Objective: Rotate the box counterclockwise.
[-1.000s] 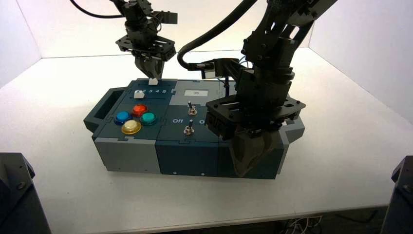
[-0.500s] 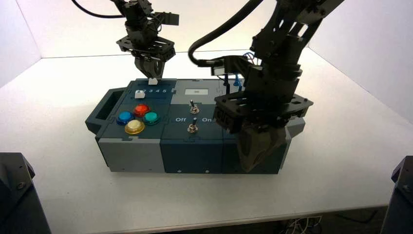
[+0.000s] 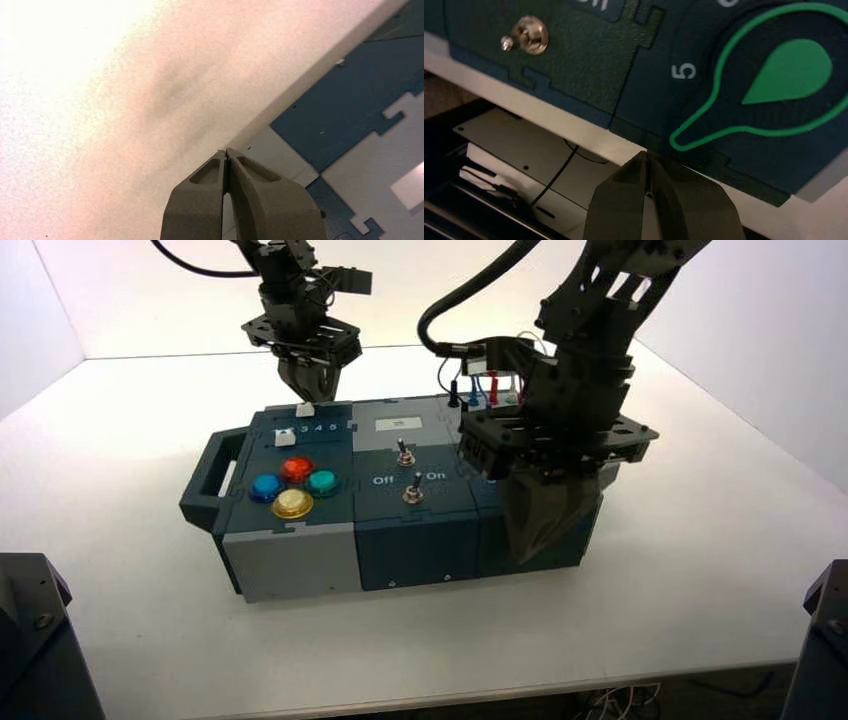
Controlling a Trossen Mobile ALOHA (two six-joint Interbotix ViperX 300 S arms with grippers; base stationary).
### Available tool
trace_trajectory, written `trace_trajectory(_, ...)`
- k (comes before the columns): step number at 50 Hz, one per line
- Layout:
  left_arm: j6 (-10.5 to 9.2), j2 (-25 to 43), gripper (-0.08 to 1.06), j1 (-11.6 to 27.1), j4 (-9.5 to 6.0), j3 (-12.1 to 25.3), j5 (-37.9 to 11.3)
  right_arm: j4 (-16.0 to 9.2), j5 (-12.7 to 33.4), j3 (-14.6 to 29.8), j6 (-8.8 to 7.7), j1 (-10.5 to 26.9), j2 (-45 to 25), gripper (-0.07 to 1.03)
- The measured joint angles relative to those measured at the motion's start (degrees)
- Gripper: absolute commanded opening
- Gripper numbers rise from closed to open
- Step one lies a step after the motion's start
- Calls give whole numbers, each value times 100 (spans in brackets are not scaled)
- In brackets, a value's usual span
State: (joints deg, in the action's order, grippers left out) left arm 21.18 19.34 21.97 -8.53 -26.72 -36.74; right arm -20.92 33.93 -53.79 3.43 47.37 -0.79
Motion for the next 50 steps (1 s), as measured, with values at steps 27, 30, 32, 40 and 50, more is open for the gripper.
trace_trajectory(27, 9, -26, -3, 26, 0, 26, -448, 325, 123, 158, 9, -492, -53, -2)
trace_trajectory(30, 18, -26, -3, 35, 0, 26, -510, 369, 141, 185, 9, -554, -62, -2)
trace_trajectory(32, 18, -35, -3, 35, 0, 18, -536, 387, 158, 211, 18, -580, -70, -2)
trace_trajectory(40, 18, -79, -3, 123, 0, 9, -624, 510, 220, 325, 26, -756, -132, -2)
trace_trajectory(50, 26, -97, -3, 158, -9, 18, -703, 633, 281, 492, 35, -870, -255, -2)
